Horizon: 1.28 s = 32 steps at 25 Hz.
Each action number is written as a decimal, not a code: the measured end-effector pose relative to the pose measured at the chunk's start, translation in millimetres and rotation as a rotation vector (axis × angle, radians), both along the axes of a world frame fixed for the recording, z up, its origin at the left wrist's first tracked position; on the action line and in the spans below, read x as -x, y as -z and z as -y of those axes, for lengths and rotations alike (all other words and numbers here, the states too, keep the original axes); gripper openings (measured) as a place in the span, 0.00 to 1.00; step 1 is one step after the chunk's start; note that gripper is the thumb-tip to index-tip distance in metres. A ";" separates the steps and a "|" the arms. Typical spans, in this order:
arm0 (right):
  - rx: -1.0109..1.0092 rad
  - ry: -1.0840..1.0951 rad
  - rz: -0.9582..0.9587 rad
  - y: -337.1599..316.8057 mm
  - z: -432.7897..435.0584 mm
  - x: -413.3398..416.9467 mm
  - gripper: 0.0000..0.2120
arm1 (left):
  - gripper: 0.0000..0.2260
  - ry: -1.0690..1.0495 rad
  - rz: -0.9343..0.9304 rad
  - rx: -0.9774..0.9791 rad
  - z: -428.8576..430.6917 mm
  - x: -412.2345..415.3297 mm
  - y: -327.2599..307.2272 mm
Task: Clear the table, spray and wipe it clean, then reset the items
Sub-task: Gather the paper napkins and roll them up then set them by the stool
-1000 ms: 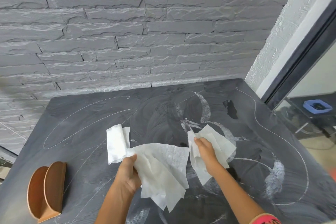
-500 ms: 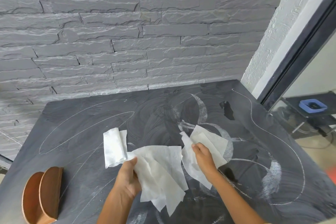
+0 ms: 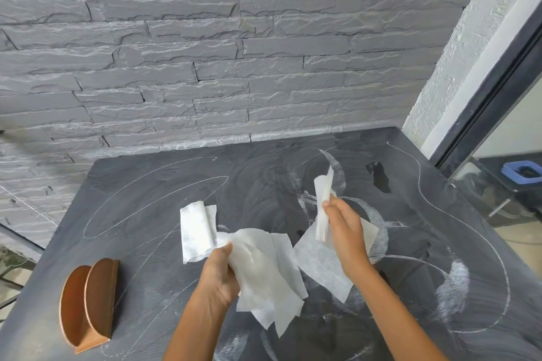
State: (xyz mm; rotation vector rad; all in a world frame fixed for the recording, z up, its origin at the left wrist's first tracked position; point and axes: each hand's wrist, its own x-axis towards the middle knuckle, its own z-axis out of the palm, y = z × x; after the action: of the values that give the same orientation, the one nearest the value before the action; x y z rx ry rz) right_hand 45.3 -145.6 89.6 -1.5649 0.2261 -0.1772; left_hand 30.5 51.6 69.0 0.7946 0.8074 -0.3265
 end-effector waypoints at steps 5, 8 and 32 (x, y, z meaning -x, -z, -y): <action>0.325 -0.281 0.118 -12.7 -51.1 28.6 0.10 | 0.17 0.049 0.066 0.010 11.2 -5.9 -7.5; 0.579 -0.430 0.102 4.2 -72.0 40.1 0.12 | 0.17 0.115 0.063 0.031 13.6 -5.2 -10.1; 1.389 -0.663 -0.055 133.4 58.1 11.8 0.32 | 0.13 0.157 0.086 0.013 -9.7 15.1 -7.9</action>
State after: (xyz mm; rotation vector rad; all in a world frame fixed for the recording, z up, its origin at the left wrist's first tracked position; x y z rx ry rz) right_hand 33.5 -203.7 -43.8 -2.9149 -0.5079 0.3173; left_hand 15.5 61.4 76.9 0.8568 0.6631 -0.4340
